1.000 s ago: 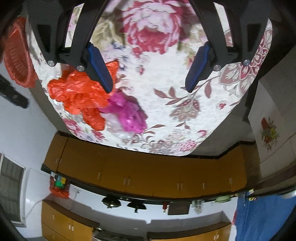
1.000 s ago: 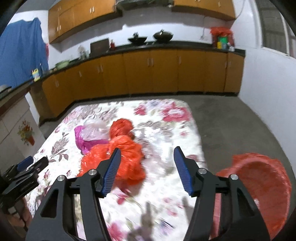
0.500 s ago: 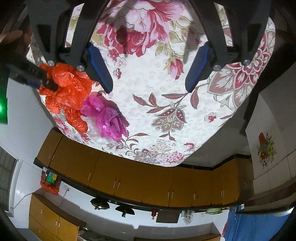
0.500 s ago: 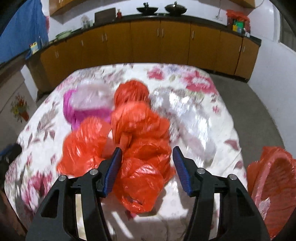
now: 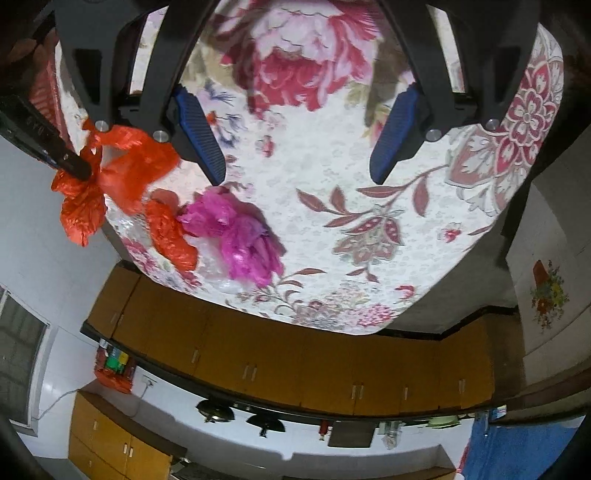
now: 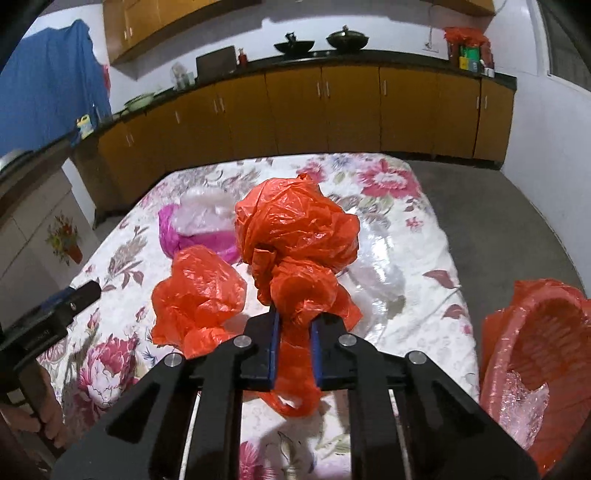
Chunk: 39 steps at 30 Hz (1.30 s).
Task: Collect trash
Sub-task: 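Move both open tools back over the red bags on the table, then grasp a red bag with left tool while right tool grasps another red bag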
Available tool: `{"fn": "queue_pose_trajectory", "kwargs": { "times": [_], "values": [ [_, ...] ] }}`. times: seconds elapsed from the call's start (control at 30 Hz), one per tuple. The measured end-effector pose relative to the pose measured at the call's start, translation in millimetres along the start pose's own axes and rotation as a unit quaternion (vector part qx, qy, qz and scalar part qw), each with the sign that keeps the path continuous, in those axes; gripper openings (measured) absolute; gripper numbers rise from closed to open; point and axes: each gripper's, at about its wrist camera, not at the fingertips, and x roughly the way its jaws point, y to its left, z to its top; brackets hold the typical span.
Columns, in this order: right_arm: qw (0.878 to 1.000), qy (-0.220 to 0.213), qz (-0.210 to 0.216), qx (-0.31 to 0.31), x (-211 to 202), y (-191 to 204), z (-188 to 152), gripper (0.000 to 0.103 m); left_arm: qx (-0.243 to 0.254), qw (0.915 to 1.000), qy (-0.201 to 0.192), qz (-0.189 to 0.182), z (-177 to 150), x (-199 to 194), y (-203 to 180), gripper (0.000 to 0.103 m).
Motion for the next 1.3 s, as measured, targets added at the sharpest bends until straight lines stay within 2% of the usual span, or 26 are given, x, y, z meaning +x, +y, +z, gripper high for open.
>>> {"fn": "queue_pose_trajectory", "kwargs": {
  "times": [0.2, 0.4, 0.57, 0.77, 0.87, 0.97, 1.1, 1.2, 1.3],
  "values": [
    [0.999, -0.030, -0.026, 0.005, -19, -14, 4, 0.014, 0.030, 0.9988, 0.005, -0.038, 3, 3, -30, 0.079],
    [0.998, -0.036, -0.056, 0.011, -35, -35, -1, 0.014, 0.040, 0.9944, 0.034, -0.092, 6, 21, -68, 0.079],
    [0.997, -0.030, -0.070, 0.025, -38, -50, -9, 0.014, 0.058, 0.9916, 0.048, -0.105, 0, 29, -96, 0.079],
    [0.997, -0.021, -0.072, 0.036, -37, -60, -17, 0.014, 0.097, 0.9875, 0.080, -0.095, -12, 51, -129, 0.078],
    [0.996, -0.017, -0.072, 0.040, -39, -65, -21, 0.014, 0.122, 0.9845, 0.100, -0.077, -22, 64, -141, 0.069],
    [0.996, -0.017, -0.072, 0.042, -42, -70, -23, 0.014, 0.120, 0.9844, 0.105, -0.074, -28, 69, -143, 0.063],
    [0.996, -0.020, -0.073, 0.047, -48, -74, -25, 0.014, 0.128, 0.9831, 0.099, -0.086, -31, 65, -146, 0.042],
    [0.996, -0.025, -0.073, 0.051, -55, -76, -26, 0.014, 0.135, 0.9827, 0.094, -0.085, -33, 60, -147, 0.036],
    [0.995, -0.031, -0.074, 0.054, -64, -78, -28, 0.014, 0.123, 0.9839, 0.092, -0.091, -30, 52, -146, 0.035]
  ]
}}
